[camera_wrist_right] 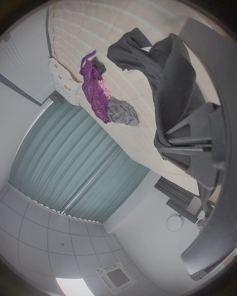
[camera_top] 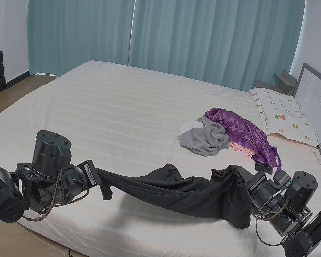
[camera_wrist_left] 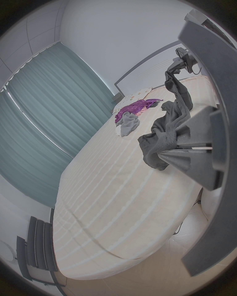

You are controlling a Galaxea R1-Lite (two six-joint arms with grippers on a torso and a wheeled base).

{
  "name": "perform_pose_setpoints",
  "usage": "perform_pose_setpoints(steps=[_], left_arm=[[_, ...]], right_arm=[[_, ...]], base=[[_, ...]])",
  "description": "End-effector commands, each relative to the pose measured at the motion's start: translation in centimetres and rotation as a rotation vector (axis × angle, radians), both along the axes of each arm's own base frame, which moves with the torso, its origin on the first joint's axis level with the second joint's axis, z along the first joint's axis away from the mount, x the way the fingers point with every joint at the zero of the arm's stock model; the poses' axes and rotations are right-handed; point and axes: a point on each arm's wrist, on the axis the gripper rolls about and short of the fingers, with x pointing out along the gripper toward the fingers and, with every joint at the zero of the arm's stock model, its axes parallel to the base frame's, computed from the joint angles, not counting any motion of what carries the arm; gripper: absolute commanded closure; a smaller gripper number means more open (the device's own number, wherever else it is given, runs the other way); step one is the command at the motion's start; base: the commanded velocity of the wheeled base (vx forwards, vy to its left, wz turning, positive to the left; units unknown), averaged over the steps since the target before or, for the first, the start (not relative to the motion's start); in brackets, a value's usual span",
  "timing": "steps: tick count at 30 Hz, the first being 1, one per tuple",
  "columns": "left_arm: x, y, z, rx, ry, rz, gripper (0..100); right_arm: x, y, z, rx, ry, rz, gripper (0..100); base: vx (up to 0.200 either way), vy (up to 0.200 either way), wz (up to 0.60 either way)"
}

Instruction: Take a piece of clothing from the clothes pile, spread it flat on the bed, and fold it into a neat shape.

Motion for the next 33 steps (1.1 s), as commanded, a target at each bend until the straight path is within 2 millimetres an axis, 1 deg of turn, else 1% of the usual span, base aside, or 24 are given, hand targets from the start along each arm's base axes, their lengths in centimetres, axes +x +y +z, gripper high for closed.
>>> perform_pose_setpoints(steps=[1,17,25,29,33], left_arm=[[0.0,-0.01,0.02,-0.001,-0.001,0.0,100],[-0.02,0.0,-0.07,0.001,0.003,0.0,100],[-0.02,0.0,-0.06,0.001,0.001,0.0,100],[-0.11,0.06,0.24,-0.002,-0.009,0.002,100],[-0.28,0.15,0.38,-0.002,-0.012,0.001,100]], right_arm=[[0.01,0.02,-0.12,-0.002,0.004,0.001,100],[0.4,-0.34,-0.74,-0.006,0.024,-0.012,100],[0.39,-0.35,-0.7,-0.004,0.023,-0.012,100],[0.24,-0.27,-0.25,0.009,-0.015,-0.012,100],[0.05,-0.07,-0.36,0.012,-0.025,-0.004,100]], base=[[0.0,0.2,0.0],[0.0,0.2,0.0],[0.0,0.2,0.0],[0.0,0.2,0.0],[0.0,0.2,0.0]])
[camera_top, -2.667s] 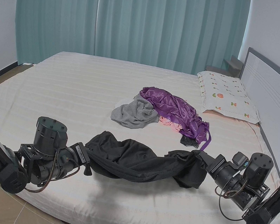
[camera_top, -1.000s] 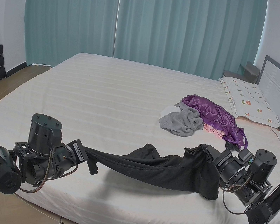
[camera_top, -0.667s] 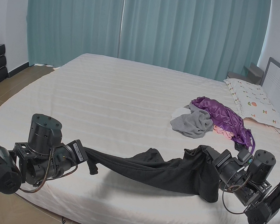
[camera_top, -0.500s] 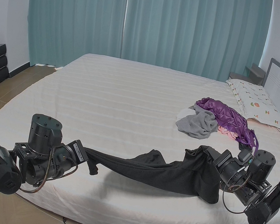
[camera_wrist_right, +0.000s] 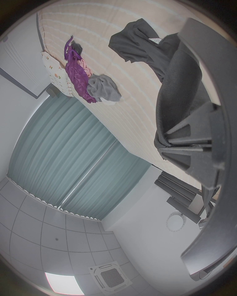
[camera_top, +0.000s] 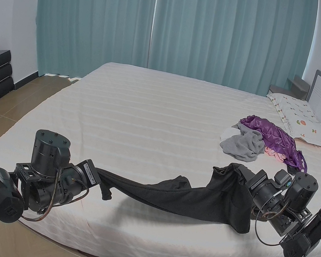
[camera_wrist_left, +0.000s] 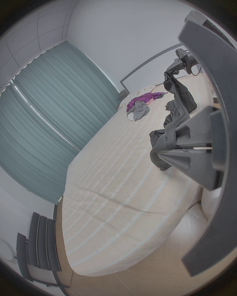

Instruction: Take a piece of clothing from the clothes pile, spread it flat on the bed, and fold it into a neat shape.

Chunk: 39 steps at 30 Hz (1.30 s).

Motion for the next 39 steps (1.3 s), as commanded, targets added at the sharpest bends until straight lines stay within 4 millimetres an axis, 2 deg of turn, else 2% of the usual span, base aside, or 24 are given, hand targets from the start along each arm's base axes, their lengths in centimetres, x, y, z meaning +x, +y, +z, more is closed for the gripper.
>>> perform_pose_setpoints(steps=[1,12,17,25,27,28,29,34,36,39], left_arm=[[-0.2,0.1,0.2,-0.001,-0.005,0.001,100],[-0.9,0.3,-0.2,0.009,0.012,-0.004,100],[-1.3,0.5,0.9,0.002,-0.032,0.013,100],[-3.1,0.7,3.4,0.002,-0.124,-0.02,100],[-3.2,0.7,3.4,0.003,-0.125,-0.021,100],[-3.7,1.0,4.1,0.008,-0.151,-0.028,100],[-3.8,1.1,4.2,0.008,-0.153,-0.028,100],[-5.0,1.9,7.3,0.001,-0.281,0.006,100],[-5.0,2.2,8.9,0.004,-0.339,0.018,100],[-4.2,2.6,10.5,0.035,-0.372,0.043,100]], right_arm=[[-0.1,0.1,-0.3,-0.003,0.007,0.004,100],[-1.4,-0.4,-0.3,-0.015,0.028,0.004,100],[-2.5,-0.7,0.5,-0.013,0.004,0.009,100],[-5.1,-1.5,4.6,0.032,-0.138,0.031,100],[-5.1,-1.6,4.7,0.033,-0.141,0.033,100],[-6.1,-2.0,6.2,0.039,-0.198,0.039,100],[-6.1,-2.0,6.2,0.038,-0.2,0.039,100],[-9.2,-3.1,10.5,0.035,-0.386,0.034,100],[-10.1,-3.6,12.7,0.027,-0.459,0.019,100],[-10.5,-4.1,15.5,0.03,-0.503,-0.011,100]], base=[[0.0,0.0,0.0],[0.0,0.0,0.0],[-0.2,0.0,0.0],[-0.2,0.0,0.0],[-0.2,0.0,0.0],[0.0,0.0,0.0],[0.0,0.0,0.0],[0.0,0.0,0.0],[0.0,0.0,0.0],[0.0,0.0,0.0]])
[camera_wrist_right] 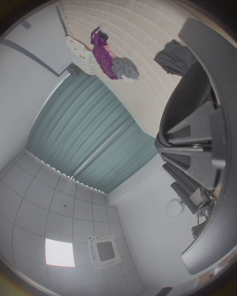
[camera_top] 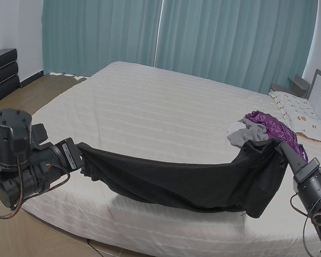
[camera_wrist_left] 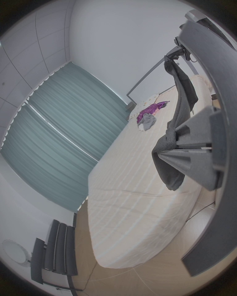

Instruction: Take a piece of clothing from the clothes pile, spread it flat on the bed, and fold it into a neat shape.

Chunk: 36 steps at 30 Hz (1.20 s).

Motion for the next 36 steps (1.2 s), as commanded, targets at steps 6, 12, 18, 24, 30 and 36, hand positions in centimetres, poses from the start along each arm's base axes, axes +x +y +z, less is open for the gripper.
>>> perform_pose_setpoints(steps=[6,12,18,24,30,36], left_arm=[[2.5,1.4,8.9,-0.026,-0.209,0.107,100],[7.6,0.0,10.0,-0.031,-0.219,0.132,100],[12.0,-1.2,8.7,-0.016,-0.197,0.147,100],[15.0,-1.7,6.4,0.008,-0.151,0.163,100],[18.3,-2.2,2.9,0.032,-0.084,0.159,100],[20.8,-2.6,-1.5,0.063,-0.002,0.151,100]], right_arm=[[-1.5,-1.4,10.3,0.005,-0.158,-0.067,100],[4.0,-2.1,12.2,-0.011,-0.157,-0.185,100],[10.4,-1.1,9.5,-0.045,-0.066,-0.201,100],[14.6,0.0,7.0,-0.064,-0.002,-0.21,100],[18.1,0.8,4.3,-0.079,0.049,-0.228,100],[20.3,1.4,0.7,-0.12,0.081,-0.229,100]], base=[[0.0,0.0,0.0],[0.0,0.0,0.0],[0.2,0.0,0.0],[0.2,0.0,0.0],[0.2,0.0,0.0],[0.2,0.0,0.0]])
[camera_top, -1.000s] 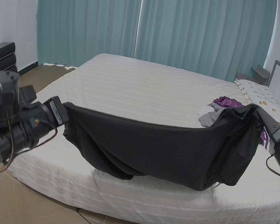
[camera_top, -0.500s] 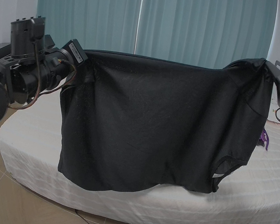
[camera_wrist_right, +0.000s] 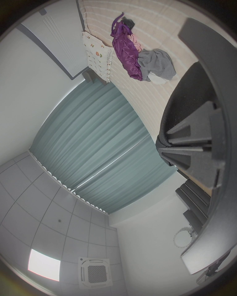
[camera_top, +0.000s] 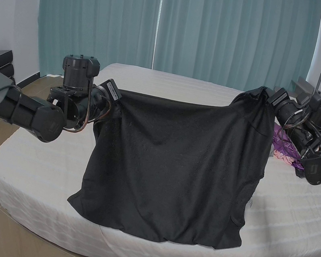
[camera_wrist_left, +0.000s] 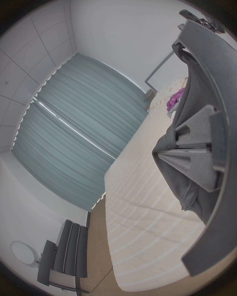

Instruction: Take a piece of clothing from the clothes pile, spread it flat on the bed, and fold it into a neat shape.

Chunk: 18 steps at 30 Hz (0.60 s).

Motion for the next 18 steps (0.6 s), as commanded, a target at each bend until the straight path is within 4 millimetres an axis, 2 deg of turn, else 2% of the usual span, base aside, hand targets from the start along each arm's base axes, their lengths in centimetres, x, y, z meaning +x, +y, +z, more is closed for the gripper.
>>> perform_pose_setpoints(steps=[1,5,9,12,13,15,17,18], left_arm=[[3.4,-0.5,-6.1,0.038,0.116,0.009,100],[5.4,-0.6,-10.1,0.053,0.158,0.024,100],[6.2,-1.0,-13.8,0.068,0.195,0.026,100],[6.7,-1.3,-15.8,0.071,0.204,0.021,100],[6.7,-1.3,-15.8,0.071,0.204,0.021,100],[7.3,-1.6,-17.8,0.075,0.215,0.023,100],[7.4,-1.7,-18.1,0.073,0.216,0.023,100],[7.9,-1.8,-19.2,0.064,0.222,0.028,100]], right_arm=[[3.3,0.9,-5.5,-0.048,0.082,-0.004,100],[4.7,1.3,-9.7,-0.071,0.14,-0.013,100],[6.0,1.6,-13.6,-0.081,0.19,-0.046,100],[6.7,1.7,-16.3,-0.089,0.229,-0.065,100],[6.7,1.7,-16.3,-0.089,0.229,-0.065,100],[7.2,1.5,-19.0,-0.097,0.261,-0.085,100],[7.2,1.5,-19.4,-0.098,0.264,-0.086,100],[7.7,1.4,-21.3,-0.1,0.273,-0.094,100]], base=[[0.0,0.0,0.0],[0.0,0.0,0.0],[0.0,0.0,0.0],[0.0,0.0,0.0],[0.0,0.0,0.0],[0.0,0.0,0.0],[0.0,0.0,0.0],[0.0,0.0,0.0]])
